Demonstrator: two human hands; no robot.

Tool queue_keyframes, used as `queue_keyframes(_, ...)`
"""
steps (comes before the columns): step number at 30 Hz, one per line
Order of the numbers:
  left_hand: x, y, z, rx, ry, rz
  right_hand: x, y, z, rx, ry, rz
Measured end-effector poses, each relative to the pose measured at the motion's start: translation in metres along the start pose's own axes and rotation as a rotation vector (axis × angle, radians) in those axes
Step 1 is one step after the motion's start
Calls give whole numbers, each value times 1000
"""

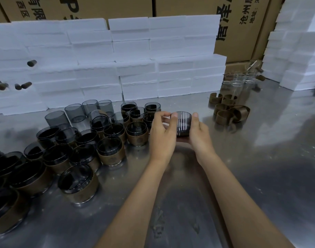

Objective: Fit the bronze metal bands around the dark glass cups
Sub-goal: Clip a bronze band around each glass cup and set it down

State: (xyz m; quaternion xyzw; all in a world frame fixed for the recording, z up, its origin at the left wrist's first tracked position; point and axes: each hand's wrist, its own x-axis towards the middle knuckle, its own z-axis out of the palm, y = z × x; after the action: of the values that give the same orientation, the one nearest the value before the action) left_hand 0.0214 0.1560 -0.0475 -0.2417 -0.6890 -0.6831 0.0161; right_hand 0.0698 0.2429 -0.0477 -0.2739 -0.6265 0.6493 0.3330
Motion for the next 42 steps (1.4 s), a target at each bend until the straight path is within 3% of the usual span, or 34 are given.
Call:
queue_keyframes(3, -2, 2, -1, -32, -55, -96, -1, 1, 0, -36, 0, -64)
queue_keyframes(7, -6, 0, -3, -37, -87, -95, -7, -7, 2, 58, -61, 36)
queue_keyframes(12, -5, 1, -1, 7, -195, -50, -13, -12, 2, 195, -336, 159)
queue_keyframes(15, -4, 0, -3, 60, -146, -76, -12, -10, 5, 123, -282, 156)
queue_keyframes(20, 0, -1, -4, 7, -205, -129, -8, -8, 6, 145, -130, 125)
queue_keyframes(25, 3, -7, -7, -30, -74, -33, -5, -6, -1, 146, -32, 42)
queue_keyframes(29, 5, -4, -11, -97, -21, -29, -7, -6, -1, 252, -110, 96)
queue_keyframes(35, 2, 3, -11, -273, -28, -111, -10, -7, -2, 462, -349, 332)
queue_keyframes(42, 1, 9, -12, -306, -140, -157, -7, -10, -7, 614, -335, 364)
